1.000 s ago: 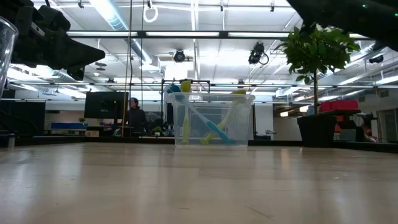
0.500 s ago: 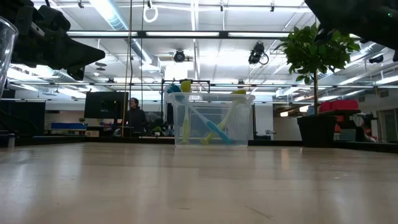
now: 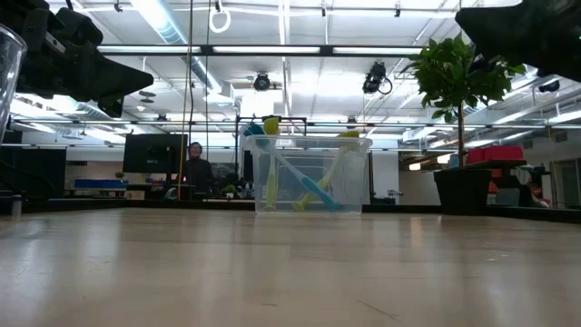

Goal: Pick & Place Kitchen Sink Supplies
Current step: Return to Home Position

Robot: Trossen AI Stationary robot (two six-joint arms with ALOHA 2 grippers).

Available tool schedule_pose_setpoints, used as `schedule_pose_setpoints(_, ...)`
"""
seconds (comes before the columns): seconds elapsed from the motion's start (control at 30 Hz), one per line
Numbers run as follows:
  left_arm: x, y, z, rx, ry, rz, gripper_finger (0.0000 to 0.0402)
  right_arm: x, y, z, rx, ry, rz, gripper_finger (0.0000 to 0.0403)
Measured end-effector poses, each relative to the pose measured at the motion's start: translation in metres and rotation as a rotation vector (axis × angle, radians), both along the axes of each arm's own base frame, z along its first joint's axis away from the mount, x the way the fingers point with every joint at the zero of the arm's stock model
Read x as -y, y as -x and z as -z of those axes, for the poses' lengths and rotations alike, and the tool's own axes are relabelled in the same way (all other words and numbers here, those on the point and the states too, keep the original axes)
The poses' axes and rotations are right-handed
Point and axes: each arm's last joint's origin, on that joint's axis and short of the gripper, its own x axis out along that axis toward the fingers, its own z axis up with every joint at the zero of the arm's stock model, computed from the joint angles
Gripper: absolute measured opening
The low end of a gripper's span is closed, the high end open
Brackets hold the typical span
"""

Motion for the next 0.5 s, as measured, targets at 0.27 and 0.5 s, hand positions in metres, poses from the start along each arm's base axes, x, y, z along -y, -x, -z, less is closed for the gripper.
schedule_pose_setpoints(0.27,0.000,0.000,0.000,0.000,0.000,0.000,0.0018,0.000,0.004,0.000,-0.008,0.024,0.013,0.0027)
schedule_pose_setpoints(0.5,0.000,0.000,0.000,0.000,0.000,0.000,0.0018,0.005,0.008,0.008,-0.097,-0.018,0.062,0.0027)
